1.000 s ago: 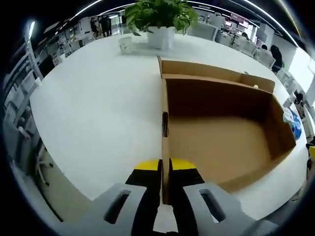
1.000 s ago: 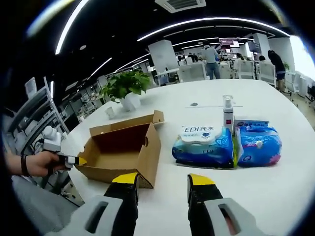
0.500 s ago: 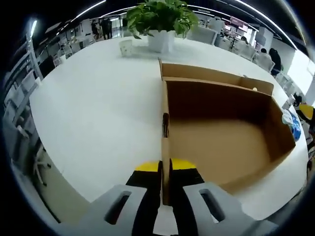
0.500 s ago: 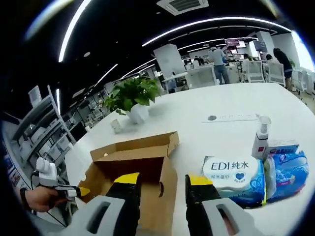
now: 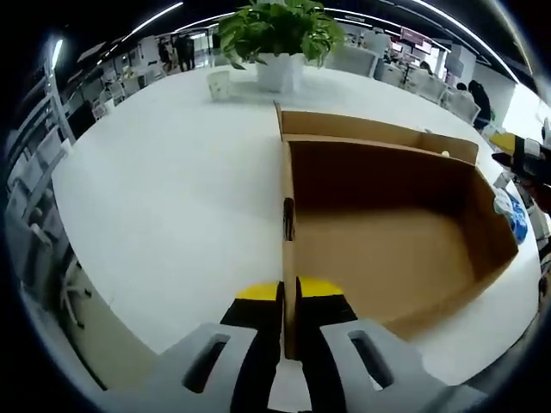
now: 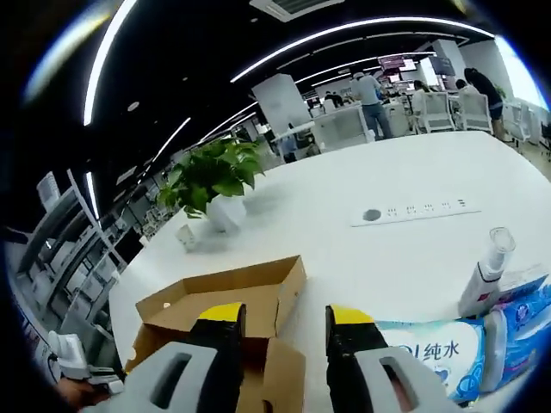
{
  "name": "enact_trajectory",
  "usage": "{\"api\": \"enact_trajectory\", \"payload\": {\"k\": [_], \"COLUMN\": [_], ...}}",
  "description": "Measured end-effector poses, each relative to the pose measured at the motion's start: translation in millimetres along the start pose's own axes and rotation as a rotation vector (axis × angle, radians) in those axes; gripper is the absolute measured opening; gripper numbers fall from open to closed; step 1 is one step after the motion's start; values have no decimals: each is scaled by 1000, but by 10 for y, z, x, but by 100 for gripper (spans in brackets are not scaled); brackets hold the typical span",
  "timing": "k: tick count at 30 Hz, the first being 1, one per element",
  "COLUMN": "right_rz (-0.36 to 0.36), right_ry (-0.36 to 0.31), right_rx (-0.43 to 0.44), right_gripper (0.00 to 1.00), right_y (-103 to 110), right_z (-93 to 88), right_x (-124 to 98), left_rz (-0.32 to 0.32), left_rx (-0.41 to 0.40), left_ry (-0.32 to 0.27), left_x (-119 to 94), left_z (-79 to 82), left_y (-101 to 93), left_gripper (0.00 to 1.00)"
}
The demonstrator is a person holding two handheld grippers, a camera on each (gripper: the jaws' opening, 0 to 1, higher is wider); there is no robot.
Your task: Operate the shoe box by opening the lid, removing the specified soft item, and placing it in the target area until the item is outside and the box remains undamaged.
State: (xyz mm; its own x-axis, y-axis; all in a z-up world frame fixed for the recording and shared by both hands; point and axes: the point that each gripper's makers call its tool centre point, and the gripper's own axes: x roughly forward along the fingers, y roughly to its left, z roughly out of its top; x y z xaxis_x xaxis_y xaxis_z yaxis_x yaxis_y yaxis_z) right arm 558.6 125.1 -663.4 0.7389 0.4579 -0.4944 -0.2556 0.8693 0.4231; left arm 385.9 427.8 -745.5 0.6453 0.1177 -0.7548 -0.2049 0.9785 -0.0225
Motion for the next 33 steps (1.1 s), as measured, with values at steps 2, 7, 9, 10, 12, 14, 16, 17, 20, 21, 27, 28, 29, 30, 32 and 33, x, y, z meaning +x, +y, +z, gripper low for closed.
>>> {"api": "enact_trajectory", "payload": {"k": [2,7,9,10,12,14,16,17,20,21,27,28,29,30,32,33], "right_rz": [-4,2,5,7,24,25,19,18,21,22,9,9,7,0,-10,-15], "right_ry": [3,19,23,24,30,44,56,57,62,77,136,145,151,164,190,199], "right_rx": [0,0,-1,5,22,18,15,20,33,36,-3,-22,-29,-41,-56,-58], "right_gripper": [34,34,34,34,34,34,34,34,33,33,33,33,33,33,32,32], "right_y": [-16,-32,-12,1,36,57,66,71,89,60,69,72,69,57,23,5], "right_z": [19,71,98,113,135,141,155,165,179,163,107,109,110,98,53,38], "right_x": [44,216,290,333,449,553,645,678,794,901,1100,1141,1166,1210,1280,1307], "left_rz": [0,2,2,2,2,2,3,3,3,3,1,1,2,1,1,1], "left_rx": [-1,1,3,5,6,2,6,5,6,7,0,1,0,-1,-3,-4], "left_ry": [0,1,1,1,1,1,1,2,2,2,1,1,1,0,0,0], "left_x": [2,5,3,3,4,6,8,9,11,11,14,13,13,14,14,14], "left_z": [1,1,1,1,3,2,4,4,4,4,3,2,2,2,1,1], "left_y": [1,0,-1,-1,-1,0,-1,0,1,1,2,3,3,4,5,6], "left_gripper": [4,4,4,4,4,4,4,4,4,4,4,4,4,4,4,4]}}
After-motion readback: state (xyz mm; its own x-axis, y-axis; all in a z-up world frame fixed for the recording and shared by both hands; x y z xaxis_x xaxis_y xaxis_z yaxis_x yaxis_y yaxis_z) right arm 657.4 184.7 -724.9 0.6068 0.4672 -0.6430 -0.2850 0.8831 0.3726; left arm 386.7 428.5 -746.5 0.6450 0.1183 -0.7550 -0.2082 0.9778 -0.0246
